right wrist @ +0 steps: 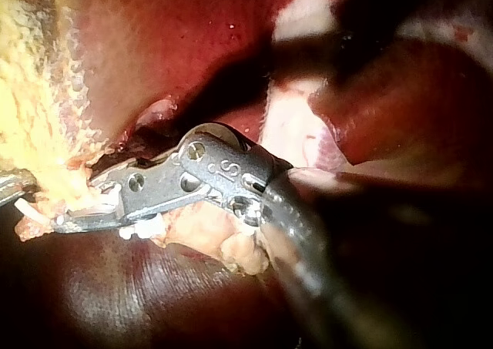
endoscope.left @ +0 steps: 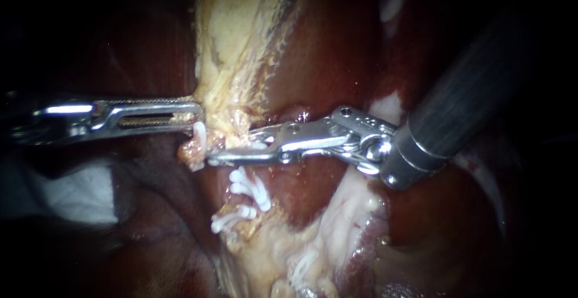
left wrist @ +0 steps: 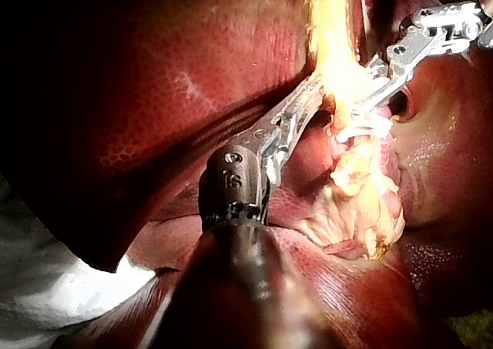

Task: Going back third clip right tube

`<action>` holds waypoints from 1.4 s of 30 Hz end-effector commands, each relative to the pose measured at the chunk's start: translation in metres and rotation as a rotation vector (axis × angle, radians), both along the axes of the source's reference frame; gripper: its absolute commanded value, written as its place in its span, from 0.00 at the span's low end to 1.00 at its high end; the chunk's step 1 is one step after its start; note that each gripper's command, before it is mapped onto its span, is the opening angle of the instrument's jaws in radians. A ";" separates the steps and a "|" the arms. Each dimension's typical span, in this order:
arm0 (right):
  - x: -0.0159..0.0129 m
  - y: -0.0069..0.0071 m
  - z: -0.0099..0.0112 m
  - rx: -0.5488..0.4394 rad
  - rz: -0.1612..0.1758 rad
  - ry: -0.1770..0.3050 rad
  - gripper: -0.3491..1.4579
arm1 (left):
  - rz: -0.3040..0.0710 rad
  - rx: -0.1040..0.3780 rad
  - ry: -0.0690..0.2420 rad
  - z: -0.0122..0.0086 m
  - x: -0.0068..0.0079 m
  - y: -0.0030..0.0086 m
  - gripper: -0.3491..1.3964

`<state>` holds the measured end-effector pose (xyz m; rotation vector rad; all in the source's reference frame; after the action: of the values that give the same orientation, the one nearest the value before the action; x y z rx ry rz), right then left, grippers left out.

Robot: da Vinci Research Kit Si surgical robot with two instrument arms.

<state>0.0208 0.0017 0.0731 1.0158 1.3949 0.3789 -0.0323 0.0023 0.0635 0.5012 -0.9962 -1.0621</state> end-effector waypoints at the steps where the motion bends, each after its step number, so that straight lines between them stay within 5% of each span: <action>1: 0.0000 0.0000 0.0000 -0.001 0.000 0.000 0.00 | 0.000 0.000 0.001 -0.0001 0.0000 0.0000 0.00; 18: 0.0000 0.0001 0.0001 -0.001 0.000 0.000 0.00 | -0.001 0.000 0.001 -0.0002 0.0000 0.0000 0.00; 23: -0.0002 0.0000 0.0001 -0.033 0.035 -0.012 0.30 | -0.001 0.000 0.001 -0.0002 0.0000 0.0000 0.00; 26: -0.0003 0.0001 0.0002 -0.062 0.049 -0.009 0.40 | 0.000 0.000 0.001 -0.0002 0.0001 -0.0001 0.00; 42: -0.0031 0.0014 0.0018 -0.168 0.108 -0.015 0.49 | -0.002 0.001 0.002 -0.0006 0.0000 -0.0003 0.00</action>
<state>0.0174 0.0031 0.0750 0.8018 1.4463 0.3409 -0.0324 0.0020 0.0628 0.5001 -0.9953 -1.0643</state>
